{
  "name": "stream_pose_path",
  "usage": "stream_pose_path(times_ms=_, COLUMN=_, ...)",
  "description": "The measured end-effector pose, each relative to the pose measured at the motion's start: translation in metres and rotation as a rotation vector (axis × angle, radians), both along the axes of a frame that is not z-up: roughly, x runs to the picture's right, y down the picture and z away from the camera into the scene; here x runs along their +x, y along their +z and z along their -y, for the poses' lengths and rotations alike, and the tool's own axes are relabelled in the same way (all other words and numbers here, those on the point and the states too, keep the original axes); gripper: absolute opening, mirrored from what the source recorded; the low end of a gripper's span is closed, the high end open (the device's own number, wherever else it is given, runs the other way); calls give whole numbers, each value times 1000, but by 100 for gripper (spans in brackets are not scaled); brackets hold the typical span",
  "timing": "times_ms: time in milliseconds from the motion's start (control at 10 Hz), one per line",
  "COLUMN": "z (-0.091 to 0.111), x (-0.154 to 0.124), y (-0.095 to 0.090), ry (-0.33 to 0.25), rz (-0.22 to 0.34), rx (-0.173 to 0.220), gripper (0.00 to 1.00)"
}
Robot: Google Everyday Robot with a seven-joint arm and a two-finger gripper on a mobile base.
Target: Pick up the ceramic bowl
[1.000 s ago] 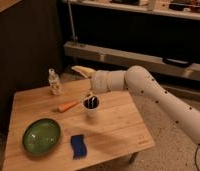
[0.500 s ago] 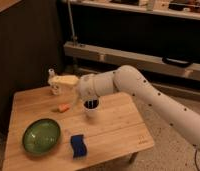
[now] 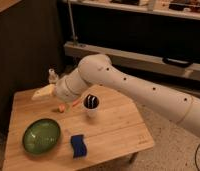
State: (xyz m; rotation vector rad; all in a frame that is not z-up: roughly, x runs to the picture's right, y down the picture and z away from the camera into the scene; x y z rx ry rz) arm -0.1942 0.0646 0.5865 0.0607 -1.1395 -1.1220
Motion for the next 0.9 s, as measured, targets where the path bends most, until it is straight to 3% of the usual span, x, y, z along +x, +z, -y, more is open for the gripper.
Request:
stream_pose_path(times_ms=200, z=-25, x=-4, y=20, ry=37, rz=14, rx=-71, gripper=80)
stream_pose_path(times_ms=400, z=-44, x=-9, y=33, ry=67, rz=13, rx=-115, gripper=80)
stream_pose_path(times_ms=600, z=-57, x=-14, y=43, ry=81, rz=3, rx=-132, gripper=80)
stream_pose_path(times_ms=900, z=-81, x=-22, y=75, ry=85, rz=-52, rx=-120, gripper=80)
